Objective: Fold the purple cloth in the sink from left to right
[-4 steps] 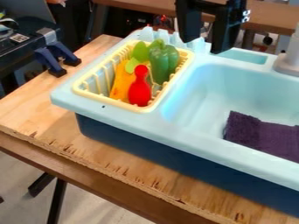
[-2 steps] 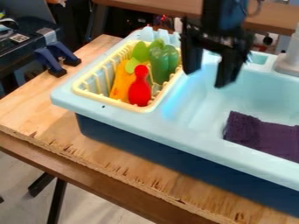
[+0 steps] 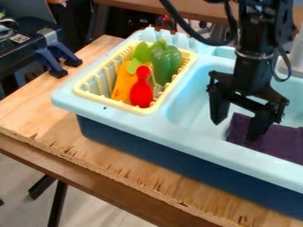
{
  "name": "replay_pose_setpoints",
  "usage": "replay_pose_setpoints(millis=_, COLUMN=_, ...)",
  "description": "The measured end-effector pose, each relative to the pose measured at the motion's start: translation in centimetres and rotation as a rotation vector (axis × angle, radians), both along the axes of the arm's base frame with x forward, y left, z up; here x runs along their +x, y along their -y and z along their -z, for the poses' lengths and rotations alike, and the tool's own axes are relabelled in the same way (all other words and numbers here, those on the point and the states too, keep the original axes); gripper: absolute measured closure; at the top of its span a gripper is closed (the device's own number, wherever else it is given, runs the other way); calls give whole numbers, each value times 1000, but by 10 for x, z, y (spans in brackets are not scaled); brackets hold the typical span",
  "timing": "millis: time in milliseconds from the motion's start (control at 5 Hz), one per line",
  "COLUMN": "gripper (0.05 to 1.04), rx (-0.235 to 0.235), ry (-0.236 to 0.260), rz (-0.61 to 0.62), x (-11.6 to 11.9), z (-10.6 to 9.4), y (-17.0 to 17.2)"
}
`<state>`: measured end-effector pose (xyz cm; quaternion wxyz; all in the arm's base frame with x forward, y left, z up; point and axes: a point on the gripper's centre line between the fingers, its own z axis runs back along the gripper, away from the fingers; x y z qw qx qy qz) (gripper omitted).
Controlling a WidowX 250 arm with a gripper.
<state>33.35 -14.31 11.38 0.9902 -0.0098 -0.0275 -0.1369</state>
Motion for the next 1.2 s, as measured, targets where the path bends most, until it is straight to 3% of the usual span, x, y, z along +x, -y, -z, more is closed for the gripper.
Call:
replay_pose_setpoints(millis=200, gripper=96, rx=-16, ry=-12, rz=-5, x=4, z=19, y=9)
replay_pose_setpoints(millis=600, gripper=96, rx=-36, ry=-47, rz=-36, x=3, z=28, y=17)
replay_pose_setpoints(millis=1000, gripper=96, rx=-5, ry=-55, rz=-20, x=10, z=40, y=18)
replay_pose_setpoints(millis=1200, gripper=96, rx=16, ry=-18, rz=4, x=23, z=39, y=19)
